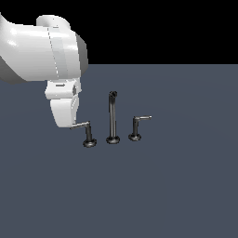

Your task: Turn on the faucet by rotating a designated handle.

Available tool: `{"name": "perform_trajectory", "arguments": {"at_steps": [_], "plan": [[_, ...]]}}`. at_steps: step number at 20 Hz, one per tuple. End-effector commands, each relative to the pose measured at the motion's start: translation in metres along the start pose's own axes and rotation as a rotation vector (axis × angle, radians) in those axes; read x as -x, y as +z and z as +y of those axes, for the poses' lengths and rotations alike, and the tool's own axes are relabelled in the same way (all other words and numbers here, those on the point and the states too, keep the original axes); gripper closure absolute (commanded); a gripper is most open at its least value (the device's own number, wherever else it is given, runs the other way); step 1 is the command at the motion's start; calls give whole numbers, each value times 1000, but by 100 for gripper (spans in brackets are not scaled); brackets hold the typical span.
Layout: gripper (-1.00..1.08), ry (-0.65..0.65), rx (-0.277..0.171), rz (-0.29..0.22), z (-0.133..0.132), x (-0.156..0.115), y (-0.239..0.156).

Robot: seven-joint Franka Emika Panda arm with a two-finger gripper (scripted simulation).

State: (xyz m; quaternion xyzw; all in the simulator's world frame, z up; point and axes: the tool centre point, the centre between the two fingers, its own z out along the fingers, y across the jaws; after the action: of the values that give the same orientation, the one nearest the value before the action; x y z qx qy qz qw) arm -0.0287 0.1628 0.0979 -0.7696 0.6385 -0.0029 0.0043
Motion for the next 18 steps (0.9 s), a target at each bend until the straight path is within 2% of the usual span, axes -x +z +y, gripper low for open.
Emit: {"name": "perform_trajectory", "arguments": {"at_steps": [1, 15, 18], "plan": [[108, 0, 1, 0, 4, -1, 0], [108, -10, 10, 1, 51, -8, -1], [108, -14, 3, -3, 47, -7, 0]]}}
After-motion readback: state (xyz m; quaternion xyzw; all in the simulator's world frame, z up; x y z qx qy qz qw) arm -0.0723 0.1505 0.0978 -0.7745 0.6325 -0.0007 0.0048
